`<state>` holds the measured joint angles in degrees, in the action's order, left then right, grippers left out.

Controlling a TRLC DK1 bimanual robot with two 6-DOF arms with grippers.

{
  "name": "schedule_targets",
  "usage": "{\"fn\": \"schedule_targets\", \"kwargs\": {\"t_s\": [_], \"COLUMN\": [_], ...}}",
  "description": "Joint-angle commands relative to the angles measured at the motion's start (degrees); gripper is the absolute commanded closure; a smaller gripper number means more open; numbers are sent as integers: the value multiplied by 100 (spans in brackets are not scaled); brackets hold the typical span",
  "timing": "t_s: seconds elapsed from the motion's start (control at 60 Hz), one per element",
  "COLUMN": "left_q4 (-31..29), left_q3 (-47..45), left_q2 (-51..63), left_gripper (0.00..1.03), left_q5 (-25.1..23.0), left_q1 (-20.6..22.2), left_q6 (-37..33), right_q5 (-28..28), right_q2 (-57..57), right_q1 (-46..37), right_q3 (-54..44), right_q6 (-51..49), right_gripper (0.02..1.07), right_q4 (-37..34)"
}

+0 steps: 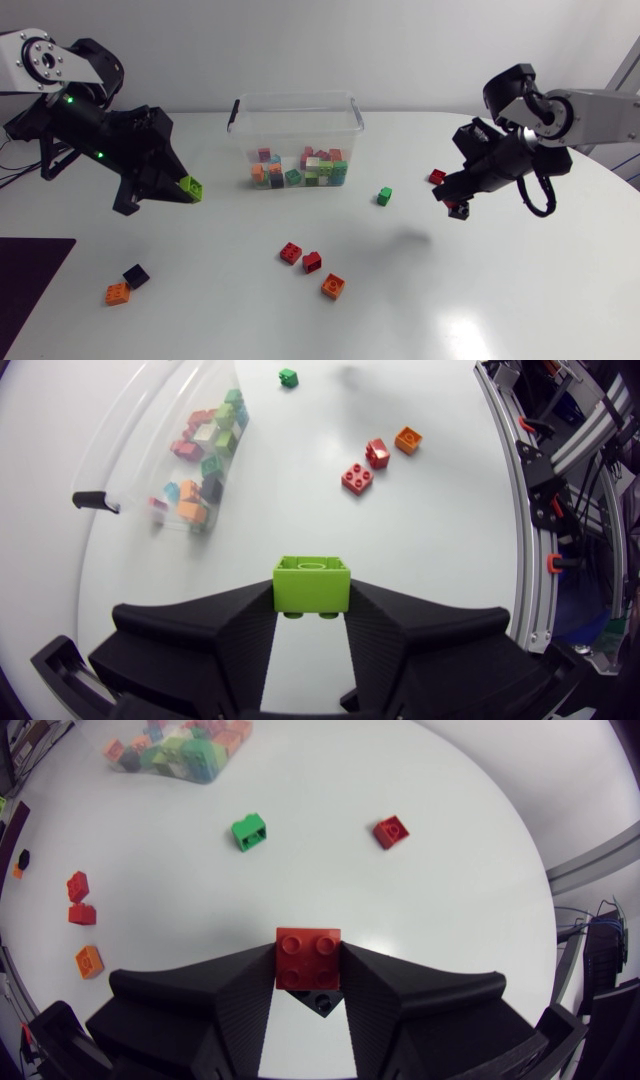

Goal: Place the duplo bricks in the container

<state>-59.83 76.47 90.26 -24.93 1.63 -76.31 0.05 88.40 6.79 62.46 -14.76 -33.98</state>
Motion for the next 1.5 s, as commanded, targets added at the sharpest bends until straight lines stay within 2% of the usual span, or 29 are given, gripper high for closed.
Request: {"fn": "schedule_targets", "kwargs": {"t_s": [0.0,0.367,0.617,0.767,1.0,1.2,1.25,1.317,1.333,1.367,1.483], "left_q4": [139,2081,2810,3435,3408,3285,3180,3153,3144,3127,2995], "left_q3": [281,984,1872,2303,3401,3946,4060,4113,4139,4139,4183], "left_q2": [36,844,1486,1908,2743,3050,3121,3138,3129,3094,2910], "left_gripper": [68,68,68,66,66,64,58,39,21,3,3], "left_q5": [-109,-205,-170,181,550,603,629,744,753,761,779], "left_q1": [154,549,655,769,813,804,804,813,813,813,795], "left_q6": [459,2499,3421,3852,4177,4362,4371,4397,4432,4467,4520], "right_q5": [-49,-208,-216,-331,-348,-339,-339,-339,-339,-348,-348], "right_q2": [-218,-104,274,529,1171,1786,1909,2058,2094,2155,2375], "right_q1": [156,1044,1422,1483,1624,1747,1773,1791,1791,1791,1791], "right_q3": [276,1489,2139,2376,3176,3862,3985,4152,4187,4275,4618], "right_q6": [211,668,826,852,817,817,808,791,773,765,712], "right_gripper": [72,72,72,72,72,72,72,72,72,72,72], "right_q4": [-179,14,348,532,638,603,620,629,629,629,638]}}
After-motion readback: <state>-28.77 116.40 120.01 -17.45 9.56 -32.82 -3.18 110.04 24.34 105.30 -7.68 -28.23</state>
